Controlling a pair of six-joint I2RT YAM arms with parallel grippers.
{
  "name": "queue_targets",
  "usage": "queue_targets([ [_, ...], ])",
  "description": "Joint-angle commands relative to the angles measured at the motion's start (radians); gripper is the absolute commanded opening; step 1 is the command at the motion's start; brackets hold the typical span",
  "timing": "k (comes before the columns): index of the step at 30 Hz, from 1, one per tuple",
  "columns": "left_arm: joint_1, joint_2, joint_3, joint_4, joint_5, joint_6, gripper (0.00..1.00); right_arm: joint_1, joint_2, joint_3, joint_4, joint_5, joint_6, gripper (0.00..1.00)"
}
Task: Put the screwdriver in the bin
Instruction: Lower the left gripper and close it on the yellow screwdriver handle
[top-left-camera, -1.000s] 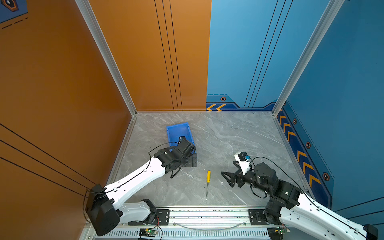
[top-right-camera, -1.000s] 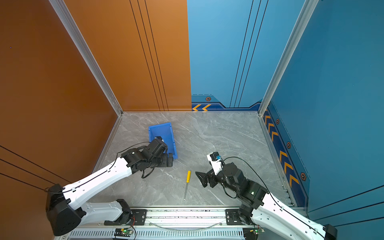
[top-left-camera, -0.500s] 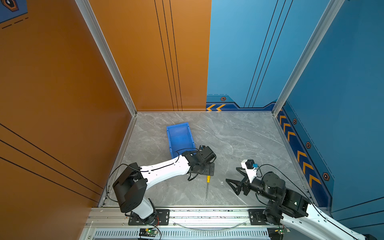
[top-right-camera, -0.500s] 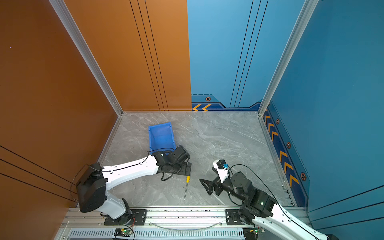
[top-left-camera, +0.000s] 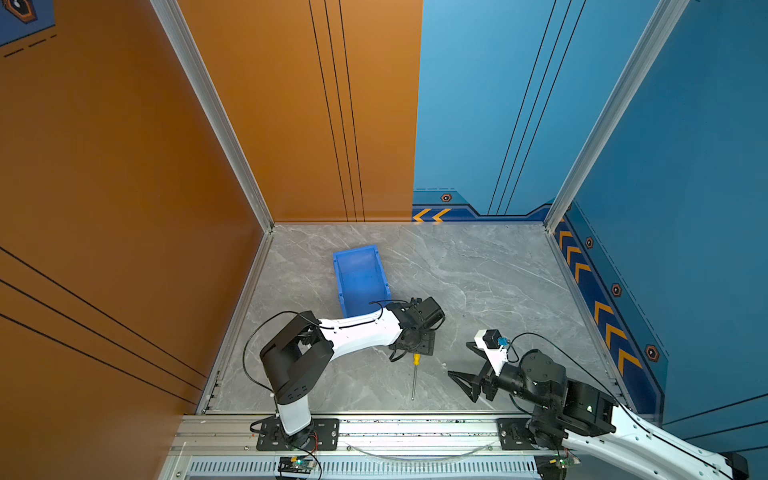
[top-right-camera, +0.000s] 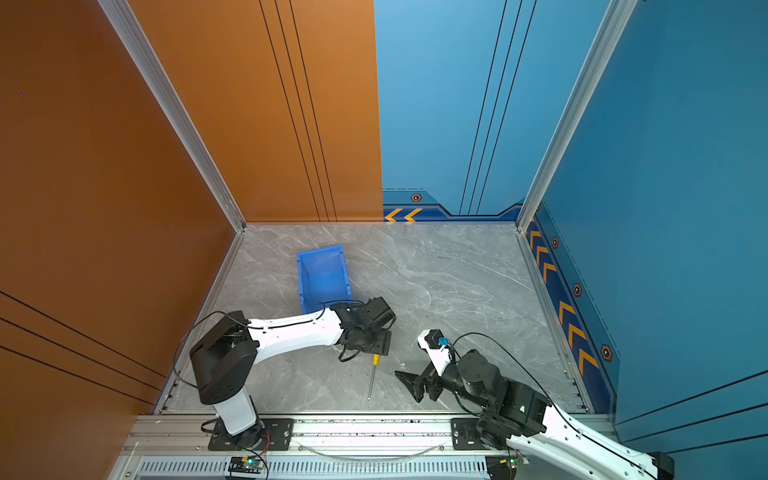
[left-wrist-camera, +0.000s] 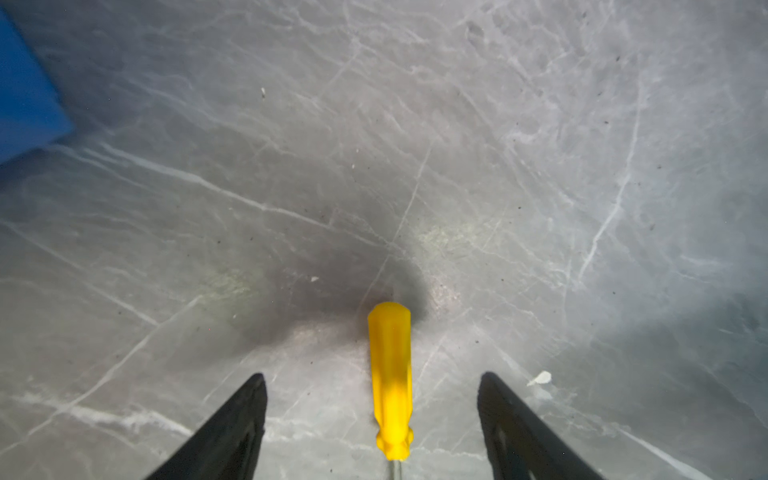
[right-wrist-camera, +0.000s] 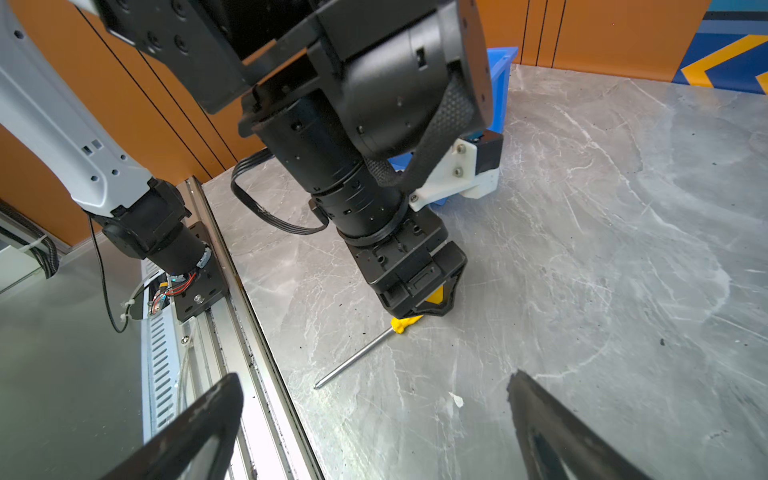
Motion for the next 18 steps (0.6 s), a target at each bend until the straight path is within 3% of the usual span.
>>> queue_targets([
  [1, -0.017, 0.028, 0.028, 0.001, 0.001, -0.017, 0.75, 0.021, -0.025, -0.020, 0.000, 0.053, -0.021, 1.00],
  [18, -0.048, 0.099, 0.029, 0.004, -0.018, -0.057, 0.41, 0.031, -0.085, -0.034, -0.024, 0.086, -0.025, 1.00],
])
